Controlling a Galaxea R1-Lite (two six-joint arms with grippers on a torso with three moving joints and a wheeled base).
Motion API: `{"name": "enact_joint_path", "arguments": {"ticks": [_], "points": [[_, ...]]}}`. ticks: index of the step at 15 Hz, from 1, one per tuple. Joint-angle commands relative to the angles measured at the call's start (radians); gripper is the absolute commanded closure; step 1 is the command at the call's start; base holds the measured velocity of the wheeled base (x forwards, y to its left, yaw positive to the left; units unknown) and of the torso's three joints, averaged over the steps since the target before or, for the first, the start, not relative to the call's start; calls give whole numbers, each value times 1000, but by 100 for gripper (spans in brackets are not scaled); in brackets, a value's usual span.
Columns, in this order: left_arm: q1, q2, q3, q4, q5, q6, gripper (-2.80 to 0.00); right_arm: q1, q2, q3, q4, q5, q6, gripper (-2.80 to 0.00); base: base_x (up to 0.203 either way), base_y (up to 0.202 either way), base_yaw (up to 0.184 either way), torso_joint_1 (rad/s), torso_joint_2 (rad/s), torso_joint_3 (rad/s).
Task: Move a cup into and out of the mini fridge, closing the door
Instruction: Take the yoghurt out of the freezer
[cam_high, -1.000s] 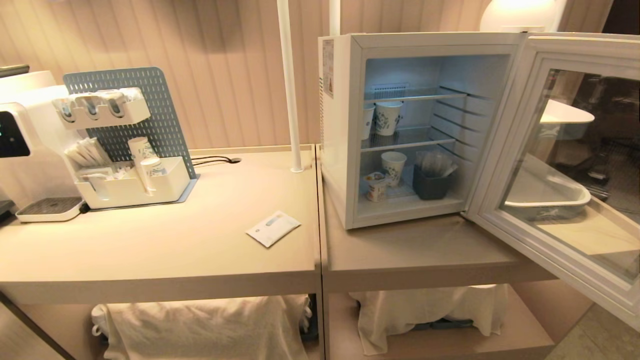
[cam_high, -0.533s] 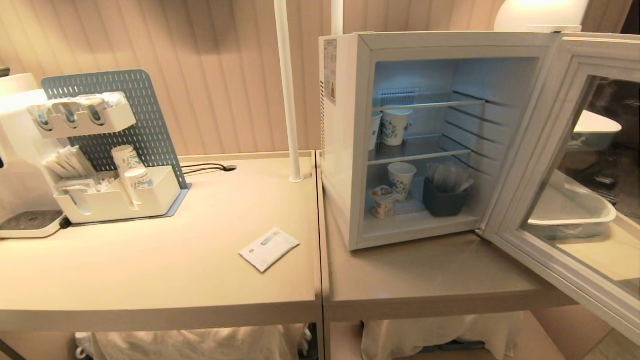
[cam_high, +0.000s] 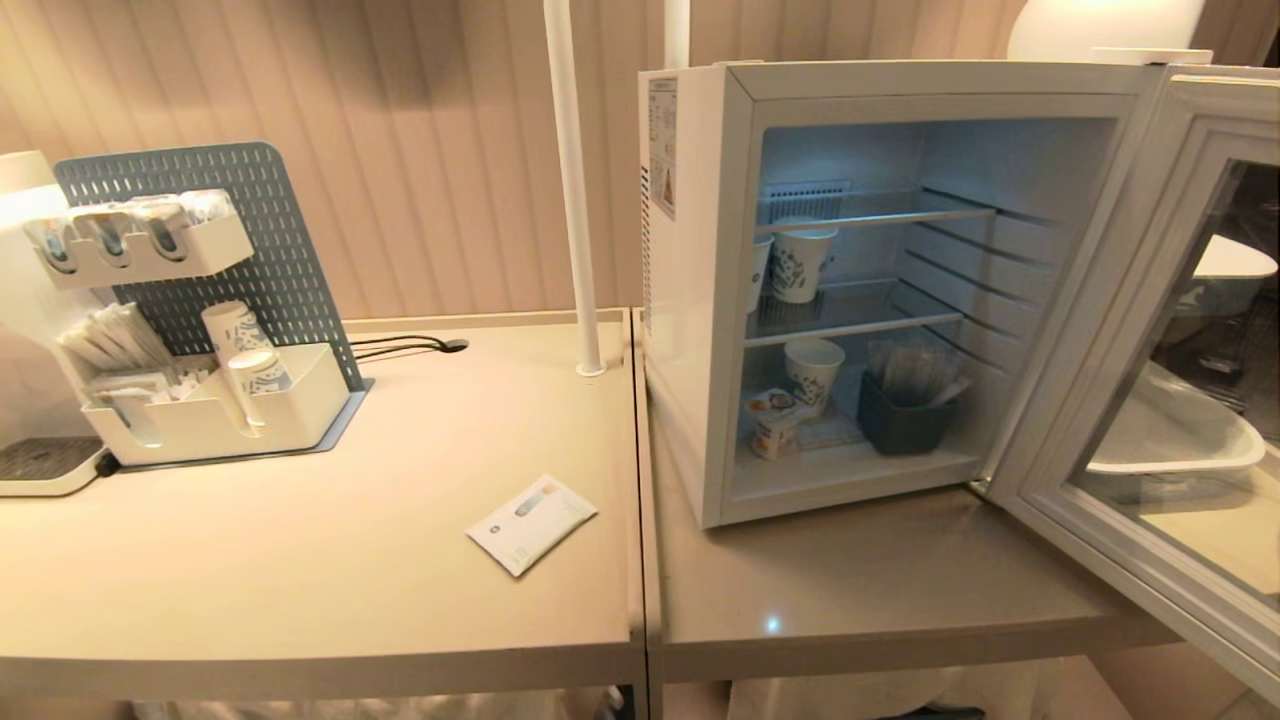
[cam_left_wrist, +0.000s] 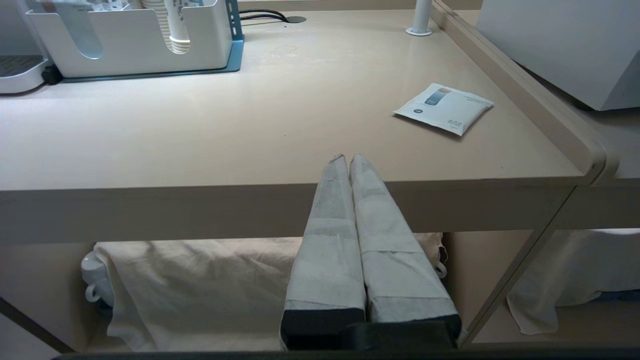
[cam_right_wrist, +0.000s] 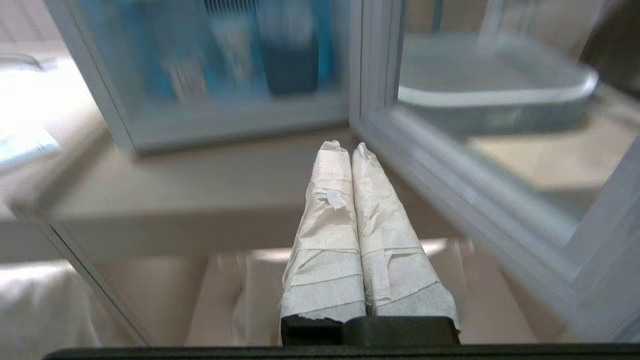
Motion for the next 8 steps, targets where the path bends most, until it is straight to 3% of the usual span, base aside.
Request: {"name": "enact_joint_path", "arguments": {"ticks": [1, 4, 8], "points": [[0, 2, 0, 0, 0, -1, 0, 0, 147, -195, 64, 18, 7, 0, 0, 0, 0, 0, 0, 0], [0, 2, 0, 0, 0, -6, 0, 1, 426, -296, 100, 97, 15, 0, 0, 0, 0, 0, 0, 0], [0, 2, 0, -2, 2, -10, 0, 2, 777, -324, 69, 262, 15, 0, 0, 0, 0, 0, 0, 0]]}}
